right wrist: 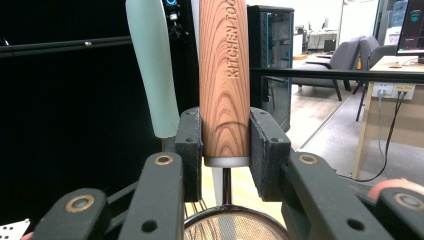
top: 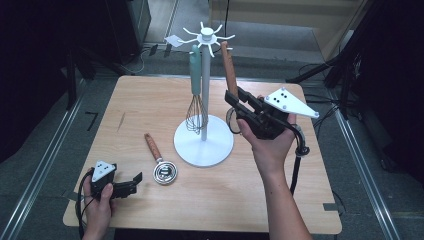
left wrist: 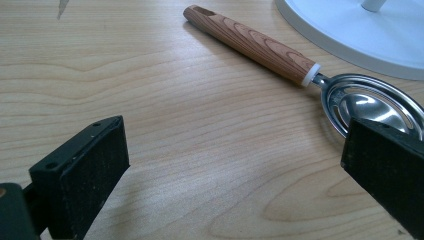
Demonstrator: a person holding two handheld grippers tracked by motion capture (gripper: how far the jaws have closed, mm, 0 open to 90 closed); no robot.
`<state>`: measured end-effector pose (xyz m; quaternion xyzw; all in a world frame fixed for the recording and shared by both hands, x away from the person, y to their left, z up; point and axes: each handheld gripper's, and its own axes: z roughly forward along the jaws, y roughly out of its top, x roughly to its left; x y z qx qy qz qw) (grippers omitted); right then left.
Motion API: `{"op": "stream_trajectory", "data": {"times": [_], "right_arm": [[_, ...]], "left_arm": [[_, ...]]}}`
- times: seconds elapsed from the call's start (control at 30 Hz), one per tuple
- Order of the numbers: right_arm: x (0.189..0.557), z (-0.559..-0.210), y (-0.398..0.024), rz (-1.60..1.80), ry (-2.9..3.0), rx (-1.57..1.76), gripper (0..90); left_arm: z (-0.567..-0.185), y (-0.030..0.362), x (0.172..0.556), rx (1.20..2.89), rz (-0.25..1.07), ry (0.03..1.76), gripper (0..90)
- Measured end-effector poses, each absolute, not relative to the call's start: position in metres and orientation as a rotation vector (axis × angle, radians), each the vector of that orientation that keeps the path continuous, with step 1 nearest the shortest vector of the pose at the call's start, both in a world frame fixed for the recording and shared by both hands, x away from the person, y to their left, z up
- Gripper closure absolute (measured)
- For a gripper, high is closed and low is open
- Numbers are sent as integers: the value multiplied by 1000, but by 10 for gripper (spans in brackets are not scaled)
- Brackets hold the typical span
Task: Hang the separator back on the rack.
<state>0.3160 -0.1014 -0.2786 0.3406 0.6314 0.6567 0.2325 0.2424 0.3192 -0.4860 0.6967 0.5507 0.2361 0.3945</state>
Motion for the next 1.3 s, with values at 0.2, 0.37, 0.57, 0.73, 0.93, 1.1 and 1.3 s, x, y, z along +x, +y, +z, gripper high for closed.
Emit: {"op": "stream_trajectory", "data": {"times": [0.2,0.37,0.57,0.73,0.93,1.1,1.3], "right_arm": [[320,-283,-100,1795,1750,937,708],[320,-284,-99,1782,1759,932,708],[320,-283,-99,1771,1757,923,676],[320,-277,-98,1746,1729,920,664],[324,-267,-100,1742,1696,907,823],[327,-258,-98,1732,1666,916,900],[335,-242,-100,1710,1603,920,900]], "left_arm": [[-486,319,243,1767,598,1395,0],[-486,319,243,1766,598,1396,0],[-486,319,243,1766,599,1396,0],[-486,319,242,1767,600,1397,0],[-486,319,243,1770,600,1398,0],[-486,319,243,1767,600,1400,0],[-486,319,243,1769,599,1396,0]]}}
